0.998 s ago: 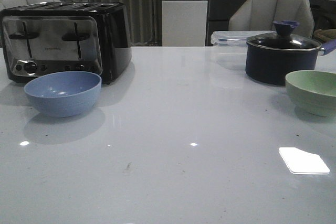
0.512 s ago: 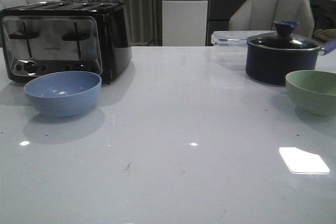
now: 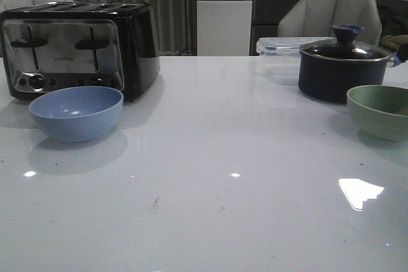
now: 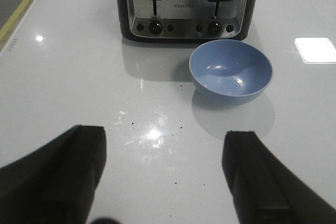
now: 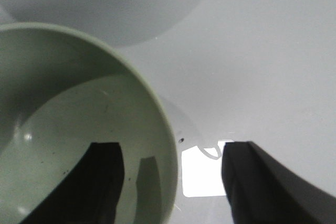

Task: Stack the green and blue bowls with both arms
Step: 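Grasp the pale green bowl rim with the right gripper and lift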

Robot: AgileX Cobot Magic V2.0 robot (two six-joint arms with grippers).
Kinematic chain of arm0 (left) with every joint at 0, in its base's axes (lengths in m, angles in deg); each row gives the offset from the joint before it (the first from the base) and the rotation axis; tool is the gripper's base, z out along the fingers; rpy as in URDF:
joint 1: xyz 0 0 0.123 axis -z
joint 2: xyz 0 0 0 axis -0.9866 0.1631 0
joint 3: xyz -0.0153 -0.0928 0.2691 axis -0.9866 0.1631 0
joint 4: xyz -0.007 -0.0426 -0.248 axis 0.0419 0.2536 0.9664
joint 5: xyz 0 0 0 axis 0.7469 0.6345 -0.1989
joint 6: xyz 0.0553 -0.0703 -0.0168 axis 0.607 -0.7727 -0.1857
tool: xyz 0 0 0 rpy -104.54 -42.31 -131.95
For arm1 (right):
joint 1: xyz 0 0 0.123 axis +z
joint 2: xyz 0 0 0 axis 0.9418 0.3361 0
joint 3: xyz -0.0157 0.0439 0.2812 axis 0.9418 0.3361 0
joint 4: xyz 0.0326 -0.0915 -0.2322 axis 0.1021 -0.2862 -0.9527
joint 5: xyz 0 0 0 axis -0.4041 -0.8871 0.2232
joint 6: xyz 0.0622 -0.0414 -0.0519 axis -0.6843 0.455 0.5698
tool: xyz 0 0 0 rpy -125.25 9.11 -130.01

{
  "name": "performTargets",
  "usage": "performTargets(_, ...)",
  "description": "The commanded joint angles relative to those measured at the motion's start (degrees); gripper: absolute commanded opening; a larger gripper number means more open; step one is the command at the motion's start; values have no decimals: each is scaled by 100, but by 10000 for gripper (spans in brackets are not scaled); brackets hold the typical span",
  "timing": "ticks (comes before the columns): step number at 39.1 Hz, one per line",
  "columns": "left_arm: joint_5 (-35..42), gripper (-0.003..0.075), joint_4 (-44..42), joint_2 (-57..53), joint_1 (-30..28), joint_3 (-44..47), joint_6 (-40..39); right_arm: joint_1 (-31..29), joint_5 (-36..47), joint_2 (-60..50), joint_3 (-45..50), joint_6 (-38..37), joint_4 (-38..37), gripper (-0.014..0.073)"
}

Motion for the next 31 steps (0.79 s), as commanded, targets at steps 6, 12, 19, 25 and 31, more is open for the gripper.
performTargets(6,450,528,92,66,34,-178,-45,-26,495,-67,-215,68,-52,393)
performTargets(12,450,528,147,66,34,-178,-45,-26,513,-3,-215,68,-44,248)
performTargets(19,450,528,170,66,34,-178,-45,-26,456,-3,-215,68,-27,110)
performTargets(25,450,528,170,66,34,-178,-45,-22,294,-98,-215,68,44,14)
performTargets(31,450,528,170,66,34,-178,-45,70,166,-425,-215,68,161,5)
